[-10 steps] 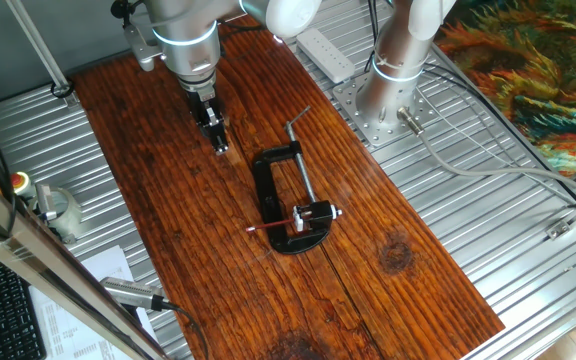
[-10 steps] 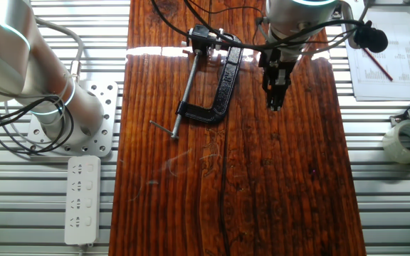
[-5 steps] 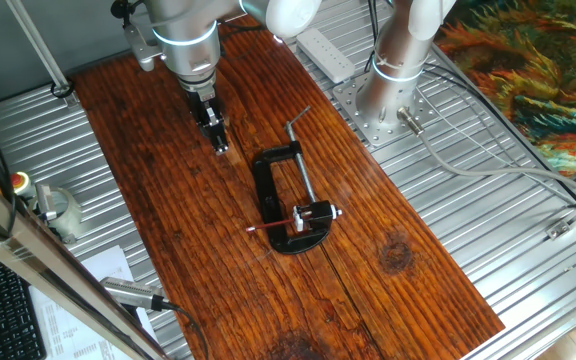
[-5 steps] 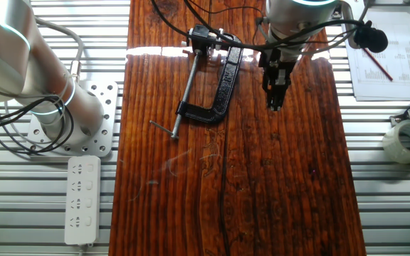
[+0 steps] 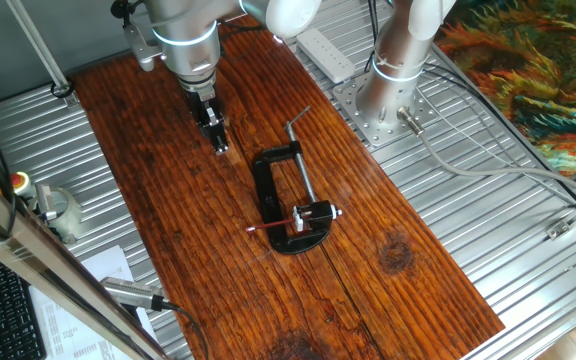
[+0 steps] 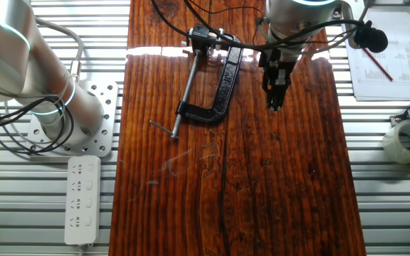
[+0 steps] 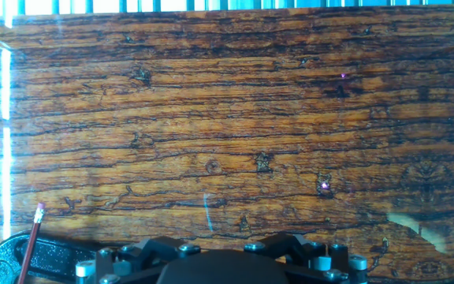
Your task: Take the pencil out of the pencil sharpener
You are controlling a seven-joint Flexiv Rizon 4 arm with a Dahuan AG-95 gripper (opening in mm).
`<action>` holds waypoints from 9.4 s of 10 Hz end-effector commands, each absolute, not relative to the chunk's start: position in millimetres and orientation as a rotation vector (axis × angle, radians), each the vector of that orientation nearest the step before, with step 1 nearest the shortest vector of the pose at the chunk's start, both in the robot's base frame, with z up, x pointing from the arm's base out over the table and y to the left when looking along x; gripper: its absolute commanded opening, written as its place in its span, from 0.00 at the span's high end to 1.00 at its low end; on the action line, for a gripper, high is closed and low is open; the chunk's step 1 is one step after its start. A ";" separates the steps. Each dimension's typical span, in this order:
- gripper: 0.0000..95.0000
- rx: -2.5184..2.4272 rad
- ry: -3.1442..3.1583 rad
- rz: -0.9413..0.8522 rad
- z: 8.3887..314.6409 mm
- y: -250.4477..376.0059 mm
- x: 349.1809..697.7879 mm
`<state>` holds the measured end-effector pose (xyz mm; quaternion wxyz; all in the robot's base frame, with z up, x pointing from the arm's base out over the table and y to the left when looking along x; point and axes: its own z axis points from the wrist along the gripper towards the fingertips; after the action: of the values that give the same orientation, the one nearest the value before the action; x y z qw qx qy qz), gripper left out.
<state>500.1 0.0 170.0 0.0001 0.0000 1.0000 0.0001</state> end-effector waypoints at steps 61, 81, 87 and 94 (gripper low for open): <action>1.00 0.317 3.093 0.028 174.5 1.3 498.8; 1.00 0.301 3.104 0.020 174.5 1.3 498.8; 1.00 0.302 3.099 0.022 174.3 1.3 498.9; 1.00 0.296 3.097 0.024 174.3 1.3 498.9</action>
<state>499.0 1.3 174.3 0.0147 0.0955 0.9953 0.0077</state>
